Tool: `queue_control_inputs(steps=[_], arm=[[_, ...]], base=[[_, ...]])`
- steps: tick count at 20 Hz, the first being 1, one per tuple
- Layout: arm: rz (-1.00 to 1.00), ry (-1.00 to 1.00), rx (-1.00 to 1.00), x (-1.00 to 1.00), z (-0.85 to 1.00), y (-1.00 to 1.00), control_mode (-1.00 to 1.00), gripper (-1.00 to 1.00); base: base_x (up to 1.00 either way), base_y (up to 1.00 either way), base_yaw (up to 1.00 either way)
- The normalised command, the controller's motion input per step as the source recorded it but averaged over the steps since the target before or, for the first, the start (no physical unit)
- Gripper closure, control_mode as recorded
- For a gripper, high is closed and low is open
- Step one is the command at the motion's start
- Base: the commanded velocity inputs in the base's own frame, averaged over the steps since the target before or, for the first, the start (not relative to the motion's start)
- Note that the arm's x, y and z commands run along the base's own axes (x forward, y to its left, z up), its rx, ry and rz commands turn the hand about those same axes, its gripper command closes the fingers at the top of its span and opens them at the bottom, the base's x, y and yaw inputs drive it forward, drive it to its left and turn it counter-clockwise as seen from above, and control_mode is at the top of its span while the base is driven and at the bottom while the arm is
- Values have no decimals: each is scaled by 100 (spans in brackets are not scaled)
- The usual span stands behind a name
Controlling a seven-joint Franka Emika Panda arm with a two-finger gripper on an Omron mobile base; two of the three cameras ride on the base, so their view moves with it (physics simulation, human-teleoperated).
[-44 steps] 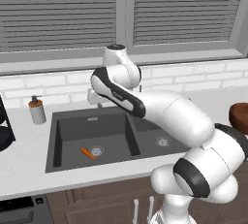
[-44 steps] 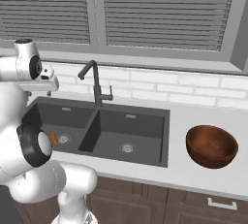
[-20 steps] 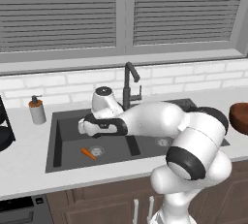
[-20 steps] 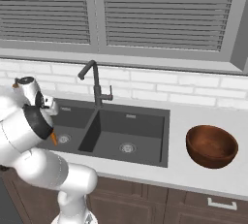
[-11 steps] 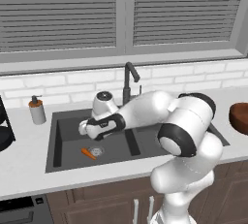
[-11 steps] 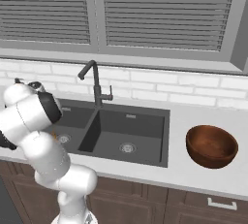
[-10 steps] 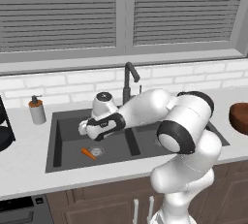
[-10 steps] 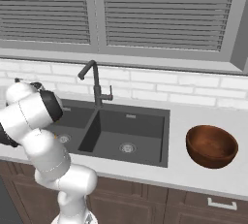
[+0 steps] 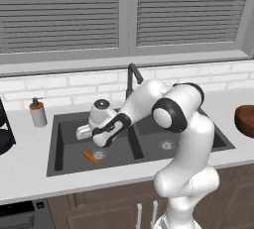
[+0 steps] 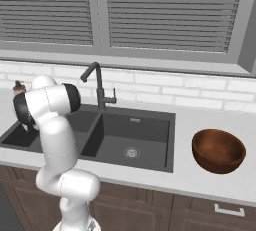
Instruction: Pick the carrot from the sink and place it in the bowl. Then pick the bowl and place it in the microwave. Then close the microwave door and press the start button.
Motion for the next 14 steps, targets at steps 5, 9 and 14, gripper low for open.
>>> queue_control_inputs(steps=[5,9,14], arm=[[0,4,0,2,-24,11,-100,-100],[0,11,-2,0,-31,1,-100,-100],[0,18,-1,0,-26,0,-100,-100]], base=[[0,0,0],[0,0,0],[0,0,0]])
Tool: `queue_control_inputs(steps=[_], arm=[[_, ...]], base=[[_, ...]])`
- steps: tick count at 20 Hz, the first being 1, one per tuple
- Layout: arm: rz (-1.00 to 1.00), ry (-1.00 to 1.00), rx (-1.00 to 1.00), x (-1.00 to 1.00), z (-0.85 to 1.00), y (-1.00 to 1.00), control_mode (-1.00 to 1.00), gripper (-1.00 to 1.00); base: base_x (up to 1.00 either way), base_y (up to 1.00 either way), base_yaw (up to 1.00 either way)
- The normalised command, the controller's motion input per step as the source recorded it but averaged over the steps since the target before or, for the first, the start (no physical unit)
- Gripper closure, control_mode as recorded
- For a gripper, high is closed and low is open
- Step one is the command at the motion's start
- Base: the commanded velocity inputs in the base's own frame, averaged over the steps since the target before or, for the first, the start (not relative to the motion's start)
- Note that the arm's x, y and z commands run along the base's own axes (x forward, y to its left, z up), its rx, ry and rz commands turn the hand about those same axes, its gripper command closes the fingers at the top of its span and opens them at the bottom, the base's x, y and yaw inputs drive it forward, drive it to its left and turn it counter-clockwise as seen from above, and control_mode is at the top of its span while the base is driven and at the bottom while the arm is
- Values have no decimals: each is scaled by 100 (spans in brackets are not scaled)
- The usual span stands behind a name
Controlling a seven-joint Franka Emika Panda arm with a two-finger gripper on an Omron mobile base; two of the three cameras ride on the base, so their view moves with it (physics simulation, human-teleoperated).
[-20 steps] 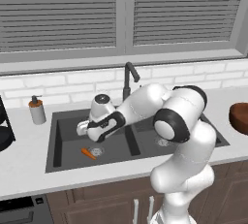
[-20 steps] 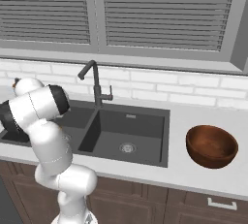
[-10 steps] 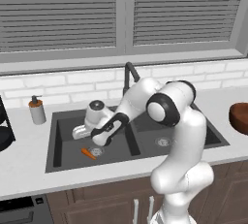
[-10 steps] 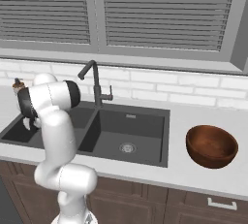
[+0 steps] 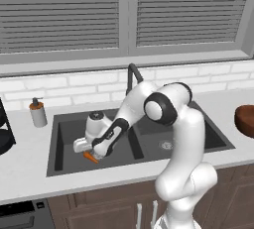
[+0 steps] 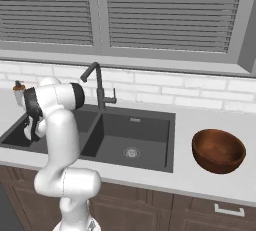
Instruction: Pick the carrot from the sink and place it in the bowl. Then pick the bowl and place it in the microwave. Then close the microwave door and press the start button.
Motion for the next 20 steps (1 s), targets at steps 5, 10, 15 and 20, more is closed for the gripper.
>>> queue_control_inputs(steps=[5,10,15,20], arm=[[0,21,0,8,-11,0,-100,-100],[0,25,-1,26,-2,0,-100,-100],[1,8,-2,12,-1,0,-100,-100],[0,10,-14,17,-12,4,-100,-100]], base=[[0,0,0],[0,0,0],[0,0,0],[0,0,0]])
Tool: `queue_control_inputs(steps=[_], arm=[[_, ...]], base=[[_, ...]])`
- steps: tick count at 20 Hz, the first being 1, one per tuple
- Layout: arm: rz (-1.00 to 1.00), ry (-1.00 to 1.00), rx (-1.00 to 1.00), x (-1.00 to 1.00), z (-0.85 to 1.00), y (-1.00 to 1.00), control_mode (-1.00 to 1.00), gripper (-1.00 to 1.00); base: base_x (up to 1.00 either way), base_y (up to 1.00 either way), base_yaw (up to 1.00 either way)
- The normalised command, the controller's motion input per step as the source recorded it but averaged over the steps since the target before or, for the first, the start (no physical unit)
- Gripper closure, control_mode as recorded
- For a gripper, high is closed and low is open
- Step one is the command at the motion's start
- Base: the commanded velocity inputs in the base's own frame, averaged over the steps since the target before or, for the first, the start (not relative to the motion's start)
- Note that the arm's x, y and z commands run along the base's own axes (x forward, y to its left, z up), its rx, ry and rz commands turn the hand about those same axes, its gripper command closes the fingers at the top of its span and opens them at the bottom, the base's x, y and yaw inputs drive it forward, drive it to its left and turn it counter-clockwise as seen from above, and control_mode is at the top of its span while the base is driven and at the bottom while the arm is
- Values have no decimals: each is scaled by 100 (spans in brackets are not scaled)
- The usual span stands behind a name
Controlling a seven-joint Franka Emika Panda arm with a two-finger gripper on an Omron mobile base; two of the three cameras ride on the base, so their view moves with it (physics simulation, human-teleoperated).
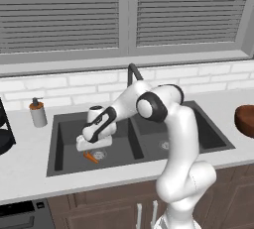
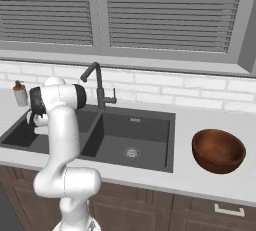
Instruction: Pick the carrot from the sink and place it in the bowl. Then pick the bowl and place it in the microwave. Then close the microwave door and press the start button.
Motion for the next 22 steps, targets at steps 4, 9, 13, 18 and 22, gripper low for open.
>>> queue_control_inputs(steps=[4,9,13,18,22], arm=[[2,8,-13,24,-15,2,-100,-100],[4,1,-4,23,-8,1,-100,-100],[4,2,-8,24,-27,8,-100,-100],[3,0,-7,20,-35,6,-100,-100],[2,0,-3,27,-31,9,-100,-100]], base=[[0,0,0],[0,0,0],[0,0,0],[0,0,0],[0,0,0]])
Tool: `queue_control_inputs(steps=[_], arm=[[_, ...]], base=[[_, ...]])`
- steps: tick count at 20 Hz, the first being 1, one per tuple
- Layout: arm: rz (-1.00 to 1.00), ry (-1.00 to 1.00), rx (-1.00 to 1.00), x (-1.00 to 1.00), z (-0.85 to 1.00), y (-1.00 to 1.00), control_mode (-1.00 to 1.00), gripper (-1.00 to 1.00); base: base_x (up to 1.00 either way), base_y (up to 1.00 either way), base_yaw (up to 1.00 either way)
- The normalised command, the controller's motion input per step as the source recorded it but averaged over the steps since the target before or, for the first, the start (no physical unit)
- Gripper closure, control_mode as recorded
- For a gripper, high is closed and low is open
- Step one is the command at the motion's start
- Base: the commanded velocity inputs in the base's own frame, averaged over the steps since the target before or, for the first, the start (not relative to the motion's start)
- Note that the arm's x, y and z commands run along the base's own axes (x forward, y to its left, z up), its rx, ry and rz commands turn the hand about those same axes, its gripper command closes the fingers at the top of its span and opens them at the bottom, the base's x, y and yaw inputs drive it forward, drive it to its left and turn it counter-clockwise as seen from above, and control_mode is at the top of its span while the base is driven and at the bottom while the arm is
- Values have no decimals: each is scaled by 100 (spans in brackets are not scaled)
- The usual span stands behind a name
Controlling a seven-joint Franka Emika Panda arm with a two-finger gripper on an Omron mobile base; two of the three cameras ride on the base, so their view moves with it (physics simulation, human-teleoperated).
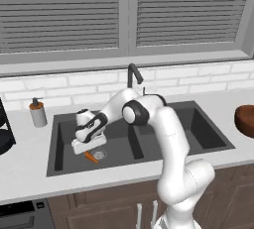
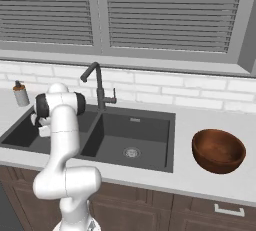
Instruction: Pick the carrot from the sink and place it in the bowl. Then pick the bowl and place it in the microwave. Then close the microwave door and press the start button.
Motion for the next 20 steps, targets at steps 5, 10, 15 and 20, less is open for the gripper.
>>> queue_control_inputs(steps=[5,10,15,20], arm=[[2,1,0,18,-31,10,-100,-100],[4,5,0,4,-34,0,-100,-100],[4,8,0,0,-27,0,-100,100],[4,2,0,-6,-21,0,-100,100]], base=[[0,0,0],[0,0,0],[0,0,0],[0,0,0]])
